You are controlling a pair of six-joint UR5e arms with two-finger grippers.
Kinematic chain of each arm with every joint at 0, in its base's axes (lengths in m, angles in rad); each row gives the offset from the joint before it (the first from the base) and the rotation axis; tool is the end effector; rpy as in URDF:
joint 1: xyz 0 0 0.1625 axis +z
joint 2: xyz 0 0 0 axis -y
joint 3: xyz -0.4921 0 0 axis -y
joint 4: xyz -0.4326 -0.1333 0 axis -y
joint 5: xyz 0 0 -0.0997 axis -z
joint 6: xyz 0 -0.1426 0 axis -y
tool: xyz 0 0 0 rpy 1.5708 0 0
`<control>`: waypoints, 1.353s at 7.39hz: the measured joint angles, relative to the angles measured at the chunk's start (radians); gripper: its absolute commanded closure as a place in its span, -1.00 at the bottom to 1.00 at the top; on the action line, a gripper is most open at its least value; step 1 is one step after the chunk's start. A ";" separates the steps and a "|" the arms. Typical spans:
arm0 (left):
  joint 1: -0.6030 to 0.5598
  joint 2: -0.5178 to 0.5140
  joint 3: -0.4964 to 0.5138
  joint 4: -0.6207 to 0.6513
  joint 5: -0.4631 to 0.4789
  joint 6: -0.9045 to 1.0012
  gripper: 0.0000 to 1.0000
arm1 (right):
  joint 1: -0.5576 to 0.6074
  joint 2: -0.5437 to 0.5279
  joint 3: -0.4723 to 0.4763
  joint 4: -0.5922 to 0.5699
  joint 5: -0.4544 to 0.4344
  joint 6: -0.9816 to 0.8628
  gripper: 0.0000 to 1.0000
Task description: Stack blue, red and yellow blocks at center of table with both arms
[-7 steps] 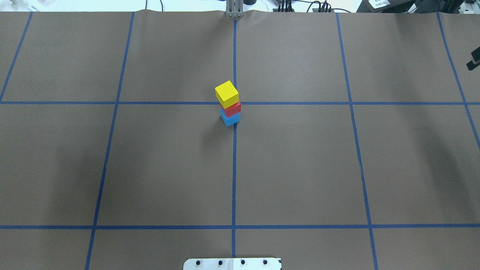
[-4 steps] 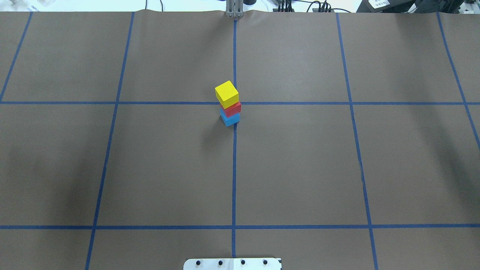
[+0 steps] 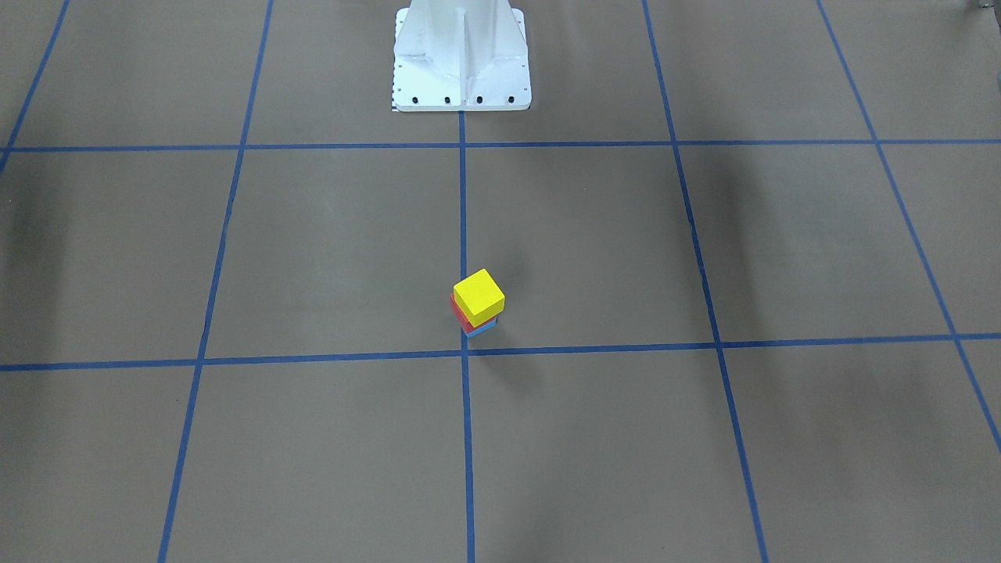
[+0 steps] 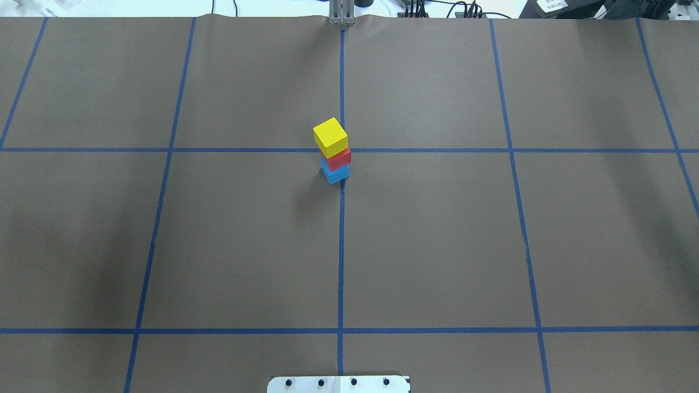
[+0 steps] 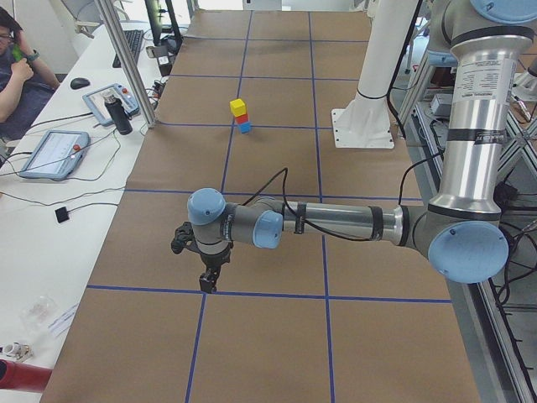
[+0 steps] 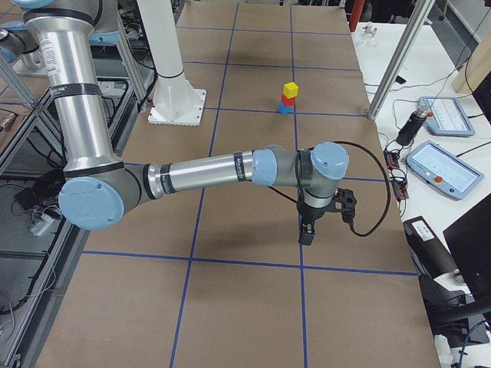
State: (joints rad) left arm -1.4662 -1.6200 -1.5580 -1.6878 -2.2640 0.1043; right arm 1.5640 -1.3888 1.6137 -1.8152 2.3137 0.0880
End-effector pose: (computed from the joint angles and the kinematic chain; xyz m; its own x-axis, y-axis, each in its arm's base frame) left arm 0.0178 -0.5731 0.7314 0.7400 0.2788 -0.6122 -0.1812 0.9590 0.2177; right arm 0.0327 -0.6086 0.6569 0.7343 0.0960 0.6720 -0.0580 0.9952 -0.0789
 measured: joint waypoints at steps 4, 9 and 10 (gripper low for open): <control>-0.032 0.028 -0.006 0.003 -0.002 0.010 -1.00 | 0.004 -0.047 0.016 -0.044 0.041 -0.005 -0.99; -0.062 0.020 -0.009 0.023 0.000 0.009 -1.00 | 0.005 -0.057 0.020 -0.044 0.061 -0.005 -0.99; -0.063 0.020 -0.009 0.023 0.000 0.009 -1.00 | 0.005 -0.057 0.020 -0.044 0.061 -0.005 -0.99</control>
State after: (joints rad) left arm -1.5288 -1.6004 -1.5672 -1.6645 -2.2642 0.1135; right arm 1.5692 -1.4462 1.6336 -1.8592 2.3746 0.0830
